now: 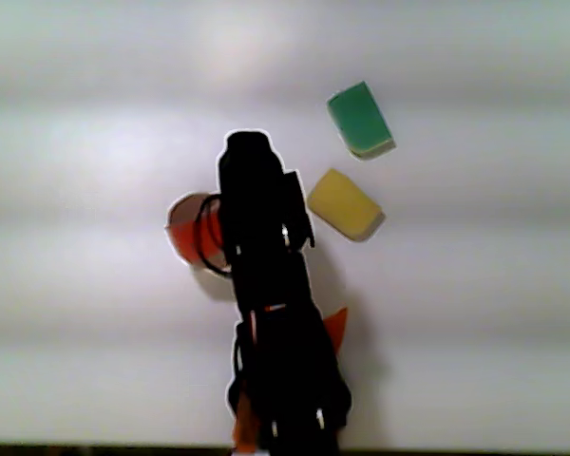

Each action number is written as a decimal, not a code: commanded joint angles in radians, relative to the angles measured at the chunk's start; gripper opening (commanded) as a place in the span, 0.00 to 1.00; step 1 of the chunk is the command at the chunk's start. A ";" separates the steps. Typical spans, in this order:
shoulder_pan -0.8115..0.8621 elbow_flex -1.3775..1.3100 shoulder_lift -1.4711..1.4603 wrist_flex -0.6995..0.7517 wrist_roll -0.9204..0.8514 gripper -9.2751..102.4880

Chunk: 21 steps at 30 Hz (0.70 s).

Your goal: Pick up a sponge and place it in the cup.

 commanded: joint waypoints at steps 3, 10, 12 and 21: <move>0.124 0.117 0.186 0.003 0.011 0.08; 0.187 0.387 0.479 0.051 0.107 0.08; 0.196 0.480 0.581 0.061 0.132 0.08; 0.284 0.716 0.756 0.078 0.109 0.08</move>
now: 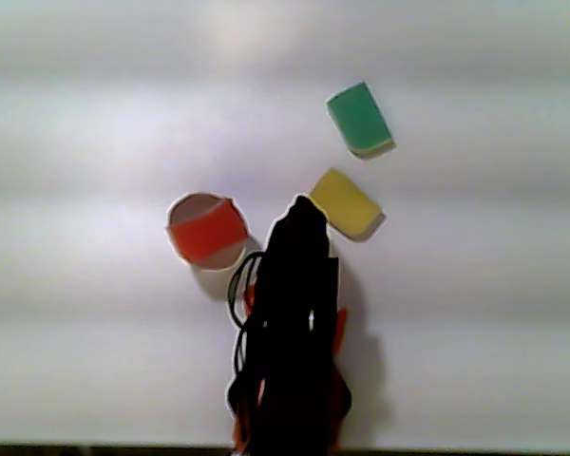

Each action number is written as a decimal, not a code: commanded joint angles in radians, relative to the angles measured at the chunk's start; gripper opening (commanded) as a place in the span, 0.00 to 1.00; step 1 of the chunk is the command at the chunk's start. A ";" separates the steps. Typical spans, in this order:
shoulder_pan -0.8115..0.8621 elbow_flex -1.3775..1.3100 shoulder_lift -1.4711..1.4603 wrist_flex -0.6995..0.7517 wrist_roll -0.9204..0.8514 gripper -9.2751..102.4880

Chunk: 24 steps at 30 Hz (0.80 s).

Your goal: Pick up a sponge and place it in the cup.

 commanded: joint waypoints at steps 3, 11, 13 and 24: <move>0.038 0.074 0.017 -0.018 -0.025 0.08; 0.029 0.287 0.017 -0.124 -0.072 0.08; 0.026 0.307 0.017 -0.115 -0.066 0.08; 0.023 0.410 0.017 -0.127 -0.112 0.08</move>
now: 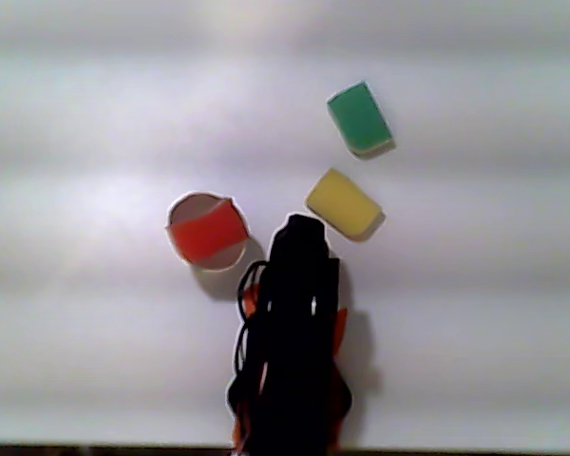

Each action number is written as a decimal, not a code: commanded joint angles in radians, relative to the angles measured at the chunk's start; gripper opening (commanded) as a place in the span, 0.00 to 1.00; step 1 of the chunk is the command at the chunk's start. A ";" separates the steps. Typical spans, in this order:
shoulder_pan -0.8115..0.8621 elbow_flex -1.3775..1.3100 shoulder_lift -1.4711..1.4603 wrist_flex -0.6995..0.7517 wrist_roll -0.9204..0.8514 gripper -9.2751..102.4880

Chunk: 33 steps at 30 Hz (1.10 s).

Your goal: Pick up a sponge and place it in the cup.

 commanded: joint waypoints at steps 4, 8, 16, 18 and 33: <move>0.017 0.084 0.012 -0.021 -0.014 0.08; 0.014 0.084 0.012 0.060 0.015 0.08; 0.012 0.084 0.012 0.069 0.086 0.08; 0.012 0.084 0.012 0.069 0.087 0.08; 0.008 0.084 0.014 0.069 0.091 0.09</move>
